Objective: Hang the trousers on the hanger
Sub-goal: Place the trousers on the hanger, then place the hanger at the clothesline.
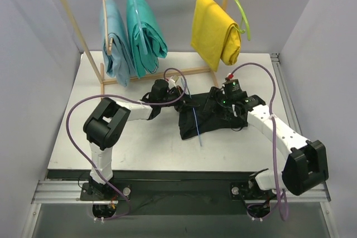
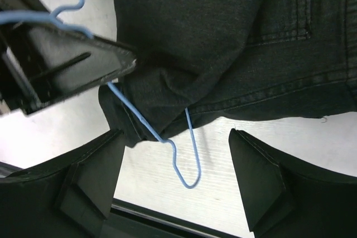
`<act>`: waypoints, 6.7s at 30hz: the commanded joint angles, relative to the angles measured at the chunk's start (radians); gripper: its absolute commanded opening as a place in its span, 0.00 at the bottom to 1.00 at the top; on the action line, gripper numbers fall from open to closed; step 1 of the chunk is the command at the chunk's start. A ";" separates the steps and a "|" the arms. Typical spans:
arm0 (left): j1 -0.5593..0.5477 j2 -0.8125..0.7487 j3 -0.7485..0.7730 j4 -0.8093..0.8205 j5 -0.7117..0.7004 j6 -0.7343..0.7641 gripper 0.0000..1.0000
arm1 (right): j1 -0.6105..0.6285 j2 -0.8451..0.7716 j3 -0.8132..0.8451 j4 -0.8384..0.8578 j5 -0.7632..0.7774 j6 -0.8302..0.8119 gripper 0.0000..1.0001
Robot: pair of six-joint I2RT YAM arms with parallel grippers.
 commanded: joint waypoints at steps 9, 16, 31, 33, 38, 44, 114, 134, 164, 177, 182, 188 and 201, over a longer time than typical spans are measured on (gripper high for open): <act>0.000 -0.041 -0.033 0.038 0.086 0.093 0.00 | -0.020 0.154 0.015 -0.050 -0.021 0.422 0.78; 0.002 -0.047 -0.030 0.003 0.109 0.131 0.00 | -0.005 0.217 0.010 -0.011 0.017 0.526 0.78; 0.025 -0.067 -0.023 -0.075 0.161 0.203 0.00 | 0.064 0.339 0.087 0.051 0.002 0.595 0.41; 0.030 -0.077 -0.027 -0.092 0.164 0.217 0.00 | 0.063 0.342 0.088 0.065 0.002 0.594 0.27; 0.071 -0.108 -0.050 -0.123 0.192 0.254 0.00 | 0.043 0.323 0.120 0.075 -0.005 0.514 0.00; 0.114 -0.143 -0.002 -0.292 0.166 0.358 0.00 | 0.003 0.228 0.136 0.068 0.031 0.413 0.00; 0.043 0.067 0.426 -0.579 0.061 0.444 0.00 | -0.249 0.181 0.213 -0.143 -0.070 -0.075 0.51; 0.025 -0.080 0.500 -0.712 0.026 0.435 0.00 | -0.255 0.093 0.216 -0.281 0.095 -0.124 0.46; -0.105 -0.255 0.645 -0.725 -0.192 0.120 0.00 | 0.087 -0.178 0.113 -0.018 -0.195 -0.147 0.48; -0.115 -0.262 0.668 -0.741 -0.177 0.130 0.00 | 0.092 -0.150 0.105 0.030 -0.222 -0.153 0.00; -0.090 -0.272 0.635 -0.746 -0.157 0.151 0.31 | 0.092 -0.158 0.131 0.030 -0.233 -0.147 0.00; -0.029 -0.349 0.537 -0.787 -0.146 0.202 0.63 | 0.090 -0.182 0.186 0.021 -0.204 -0.164 0.00; 0.085 -0.507 0.359 -1.080 -0.212 0.580 0.66 | 0.073 -0.121 0.436 -0.048 -0.080 -0.299 0.00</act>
